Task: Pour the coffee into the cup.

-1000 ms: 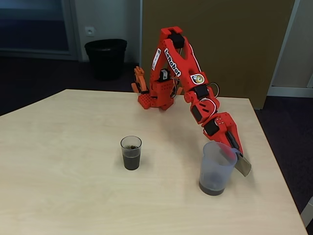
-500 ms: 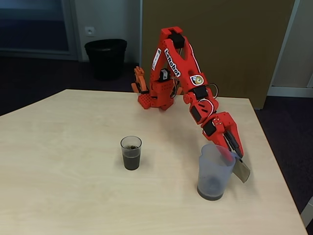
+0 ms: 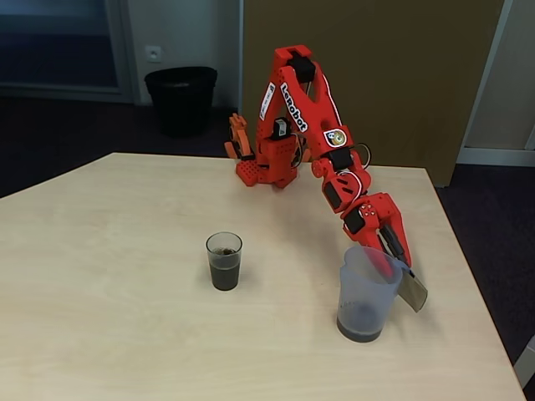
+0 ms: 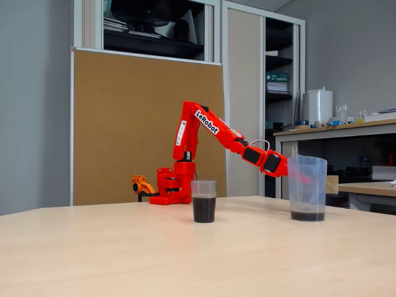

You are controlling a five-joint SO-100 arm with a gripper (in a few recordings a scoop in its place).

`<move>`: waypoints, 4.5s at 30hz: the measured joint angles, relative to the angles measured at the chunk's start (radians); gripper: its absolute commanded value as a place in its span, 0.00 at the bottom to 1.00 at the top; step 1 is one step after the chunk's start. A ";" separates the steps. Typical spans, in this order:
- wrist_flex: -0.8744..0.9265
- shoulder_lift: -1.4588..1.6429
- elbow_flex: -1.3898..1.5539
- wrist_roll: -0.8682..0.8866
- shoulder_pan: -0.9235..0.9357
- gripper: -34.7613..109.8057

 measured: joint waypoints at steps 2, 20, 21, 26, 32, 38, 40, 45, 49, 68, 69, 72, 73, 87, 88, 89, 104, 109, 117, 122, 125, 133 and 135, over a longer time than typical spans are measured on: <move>0.006 0.025 0.017 0.006 0.003 0.32; 0.025 0.367 0.313 0.040 -0.012 0.29; 0.025 0.397 0.336 0.029 -0.008 0.29; 0.051 0.611 0.491 -0.117 0.043 0.25; 0.123 0.907 0.666 -0.383 0.156 0.24; 0.238 1.127 0.782 -0.710 0.302 0.24; 0.250 1.181 0.830 -0.841 0.357 0.24; 0.296 1.270 0.956 -1.117 0.509 0.24; 0.460 1.355 0.996 -1.218 0.558 0.24; 1.180 1.600 1.009 -1.307 0.637 0.24; 1.192 1.605 1.009 -1.307 0.637 0.24; 1.233 1.629 1.009 -1.307 0.637 0.24; 1.256 1.646 1.009 -1.312 0.638 0.24; 1.417 1.813 1.009 -1.312 0.629 0.24; 1.417 1.832 1.009 -1.312 0.627 0.24; 1.419 1.836 1.009 -1.312 0.626 0.24; 1.456 1.891 1.009 -1.312 0.617 0.24; 1.456 1.891 1.009 -1.312 0.617 0.24; 1.456 1.891 1.009 -1.312 0.617 0.24; 1.456 1.891 1.009 -1.312 0.617 0.24; 1.456 1.891 1.009 -1.312 0.617 0.24; 1.456 1.891 1.009 -1.312 0.617 0.24; 1.456 1.891 1.009 -1.312 0.617 0.24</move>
